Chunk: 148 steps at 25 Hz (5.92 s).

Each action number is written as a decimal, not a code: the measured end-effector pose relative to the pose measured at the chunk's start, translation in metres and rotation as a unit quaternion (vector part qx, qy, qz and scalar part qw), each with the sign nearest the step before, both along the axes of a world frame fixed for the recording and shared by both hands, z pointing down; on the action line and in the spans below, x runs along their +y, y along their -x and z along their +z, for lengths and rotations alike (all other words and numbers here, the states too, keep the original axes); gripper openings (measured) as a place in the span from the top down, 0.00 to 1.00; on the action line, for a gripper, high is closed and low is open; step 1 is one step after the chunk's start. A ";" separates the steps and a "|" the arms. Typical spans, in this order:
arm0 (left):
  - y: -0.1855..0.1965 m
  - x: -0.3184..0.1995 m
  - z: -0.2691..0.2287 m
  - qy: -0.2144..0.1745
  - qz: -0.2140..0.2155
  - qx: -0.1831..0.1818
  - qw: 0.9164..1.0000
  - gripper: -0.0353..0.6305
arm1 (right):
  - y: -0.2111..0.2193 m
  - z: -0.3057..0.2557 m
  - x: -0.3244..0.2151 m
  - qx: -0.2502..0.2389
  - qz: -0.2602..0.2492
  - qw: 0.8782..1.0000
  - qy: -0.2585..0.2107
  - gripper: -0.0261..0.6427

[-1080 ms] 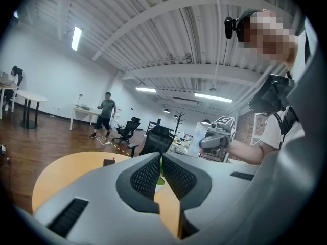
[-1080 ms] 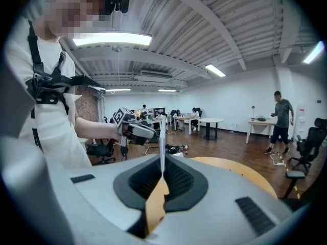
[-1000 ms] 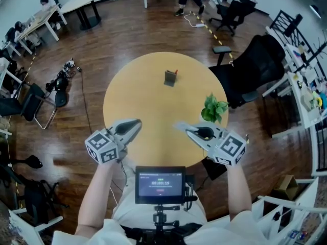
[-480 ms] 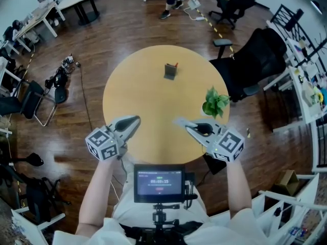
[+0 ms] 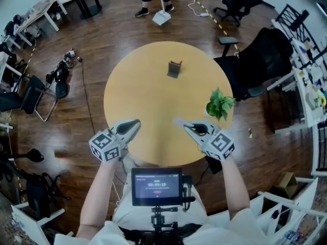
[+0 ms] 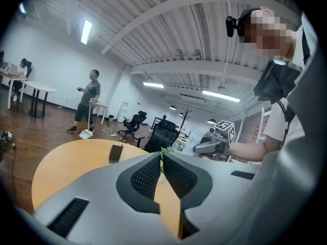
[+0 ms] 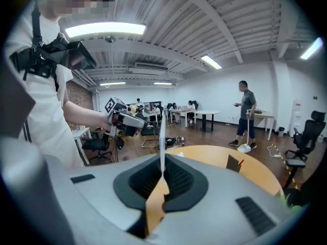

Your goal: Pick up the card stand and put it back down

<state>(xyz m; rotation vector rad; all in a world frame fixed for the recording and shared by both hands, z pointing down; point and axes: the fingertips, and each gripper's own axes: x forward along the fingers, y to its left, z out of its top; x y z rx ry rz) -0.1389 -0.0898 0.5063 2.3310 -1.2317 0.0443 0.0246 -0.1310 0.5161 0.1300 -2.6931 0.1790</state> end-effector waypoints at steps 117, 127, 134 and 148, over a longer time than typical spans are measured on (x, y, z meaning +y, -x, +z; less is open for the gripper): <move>-0.002 -0.012 0.056 0.035 0.039 -0.051 0.997 0.87 | -0.015 0.081 -0.040 -0.067 0.181 0.981 -0.030 0.75; 0.044 -0.005 0.016 0.010 0.066 -0.011 0.998 0.87 | -0.012 0.005 -0.005 -0.098 0.305 0.947 -0.030 0.77; 0.077 0.014 0.004 -0.006 0.077 0.010 0.997 0.87 | 0.013 -0.011 0.032 -0.070 0.342 0.935 -0.064 0.78; 0.123 0.046 0.045 0.006 0.130 0.030 0.991 0.88 | 0.018 -0.018 0.112 -0.016 0.434 0.896 -0.097 0.81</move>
